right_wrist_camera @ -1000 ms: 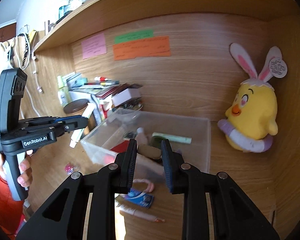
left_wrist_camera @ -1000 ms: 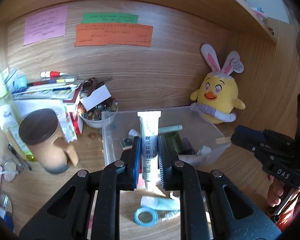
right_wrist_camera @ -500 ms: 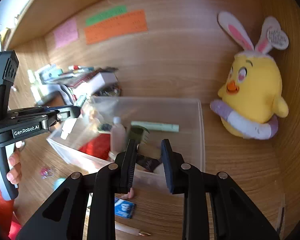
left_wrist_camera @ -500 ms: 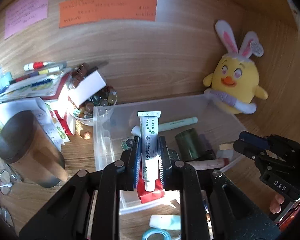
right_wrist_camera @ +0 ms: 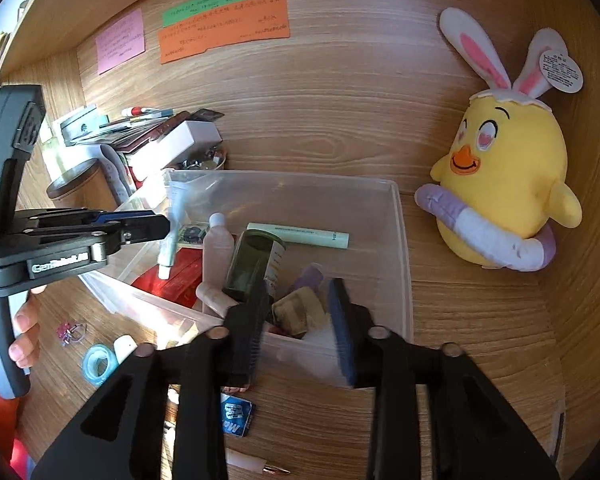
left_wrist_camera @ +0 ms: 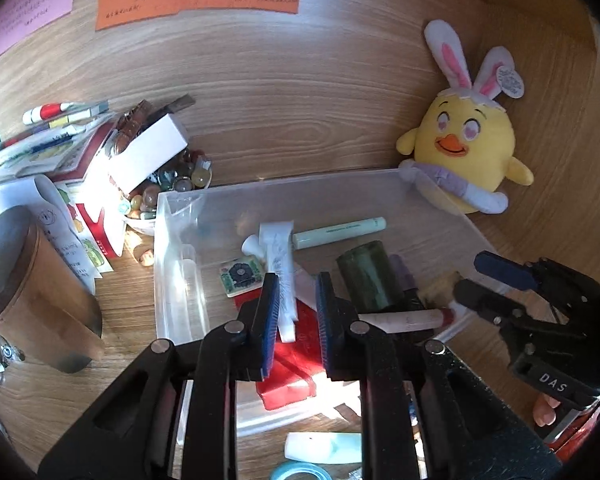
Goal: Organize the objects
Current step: 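Lower the toothpaste tube and wooden block into the clear box and open both tools, then grasp the blue tape roll with the left tool while the right tool grasps the white pen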
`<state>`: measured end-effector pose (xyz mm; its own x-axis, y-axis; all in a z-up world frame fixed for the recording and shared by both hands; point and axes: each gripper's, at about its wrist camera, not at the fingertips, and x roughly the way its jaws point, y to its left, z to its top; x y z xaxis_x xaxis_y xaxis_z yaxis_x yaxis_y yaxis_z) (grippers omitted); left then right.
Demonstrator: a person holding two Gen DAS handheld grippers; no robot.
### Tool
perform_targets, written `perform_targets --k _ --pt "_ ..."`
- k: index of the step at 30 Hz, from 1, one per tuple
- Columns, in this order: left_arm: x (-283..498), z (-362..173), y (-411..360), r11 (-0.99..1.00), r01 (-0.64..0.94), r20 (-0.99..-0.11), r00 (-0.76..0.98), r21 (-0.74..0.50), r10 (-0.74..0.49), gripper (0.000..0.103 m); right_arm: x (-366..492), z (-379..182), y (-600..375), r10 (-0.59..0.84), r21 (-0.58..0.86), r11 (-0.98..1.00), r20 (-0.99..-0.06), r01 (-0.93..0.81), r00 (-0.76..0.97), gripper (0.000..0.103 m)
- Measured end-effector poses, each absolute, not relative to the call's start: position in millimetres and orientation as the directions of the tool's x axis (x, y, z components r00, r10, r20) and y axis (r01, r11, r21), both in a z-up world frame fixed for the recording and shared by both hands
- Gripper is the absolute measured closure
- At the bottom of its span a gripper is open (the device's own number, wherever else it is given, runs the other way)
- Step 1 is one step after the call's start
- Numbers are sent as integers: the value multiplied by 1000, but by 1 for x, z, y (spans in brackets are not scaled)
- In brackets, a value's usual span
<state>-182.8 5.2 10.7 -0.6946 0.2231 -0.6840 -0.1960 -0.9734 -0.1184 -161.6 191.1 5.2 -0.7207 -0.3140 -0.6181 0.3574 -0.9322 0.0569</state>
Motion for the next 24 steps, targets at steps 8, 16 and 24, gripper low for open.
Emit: perform_targets --k 8,16,24 --pt "-163 26 6 -977 -189 -651 -731 -94 204 52 -153 12 189 -334 58 -924 -606 378 -722 49" --pt "-132 37 -1 -988 -143 -608 -781 -52 145 11 -135 24 190 -350 43 -915 -579 401 -736 33" --pt "-104 30 -9 -990 -141 -618 -776 -27 128 9 -117 22 192 -339 25 -912 -606 409 -720 22"
